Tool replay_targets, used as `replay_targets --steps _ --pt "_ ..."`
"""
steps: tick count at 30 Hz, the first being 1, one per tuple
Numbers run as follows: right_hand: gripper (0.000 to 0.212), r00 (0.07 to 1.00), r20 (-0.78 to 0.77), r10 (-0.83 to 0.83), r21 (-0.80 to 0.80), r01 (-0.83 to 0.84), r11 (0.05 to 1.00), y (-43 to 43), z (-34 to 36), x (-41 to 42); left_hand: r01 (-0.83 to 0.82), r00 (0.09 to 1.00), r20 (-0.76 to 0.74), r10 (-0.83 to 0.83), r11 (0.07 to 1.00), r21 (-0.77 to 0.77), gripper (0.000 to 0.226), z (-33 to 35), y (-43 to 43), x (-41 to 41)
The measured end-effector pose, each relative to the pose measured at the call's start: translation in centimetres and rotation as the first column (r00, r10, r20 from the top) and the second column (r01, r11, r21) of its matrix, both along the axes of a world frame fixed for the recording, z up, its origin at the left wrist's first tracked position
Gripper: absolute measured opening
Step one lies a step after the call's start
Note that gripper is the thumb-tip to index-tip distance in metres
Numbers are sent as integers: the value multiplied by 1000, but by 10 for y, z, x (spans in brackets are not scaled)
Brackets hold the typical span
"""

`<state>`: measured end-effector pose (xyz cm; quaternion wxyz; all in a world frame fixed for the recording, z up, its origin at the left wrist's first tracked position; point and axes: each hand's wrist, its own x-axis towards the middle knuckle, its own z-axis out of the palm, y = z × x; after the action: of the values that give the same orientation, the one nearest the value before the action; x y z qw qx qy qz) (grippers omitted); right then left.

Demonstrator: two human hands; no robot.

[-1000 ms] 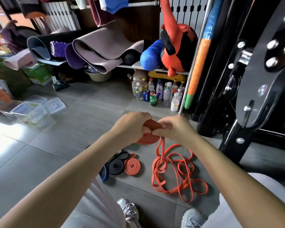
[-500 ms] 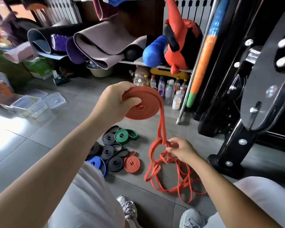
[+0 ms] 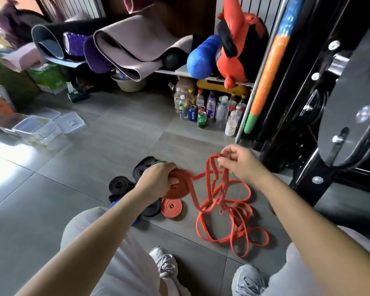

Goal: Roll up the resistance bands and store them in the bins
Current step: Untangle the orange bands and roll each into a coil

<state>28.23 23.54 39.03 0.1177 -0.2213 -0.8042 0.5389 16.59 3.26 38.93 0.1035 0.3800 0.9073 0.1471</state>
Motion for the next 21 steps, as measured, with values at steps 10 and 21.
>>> replay_targets --steps 10,21 --pt "9 962 -250 -109 -164 68 984 22 51 19 -51 996 57 64 980 -193 29 -62 -9 2" --pt "21 963 -191 -190 -222 146 964 15 26 17 -3 1000 29 11 961 -277 26 -73 5 17"
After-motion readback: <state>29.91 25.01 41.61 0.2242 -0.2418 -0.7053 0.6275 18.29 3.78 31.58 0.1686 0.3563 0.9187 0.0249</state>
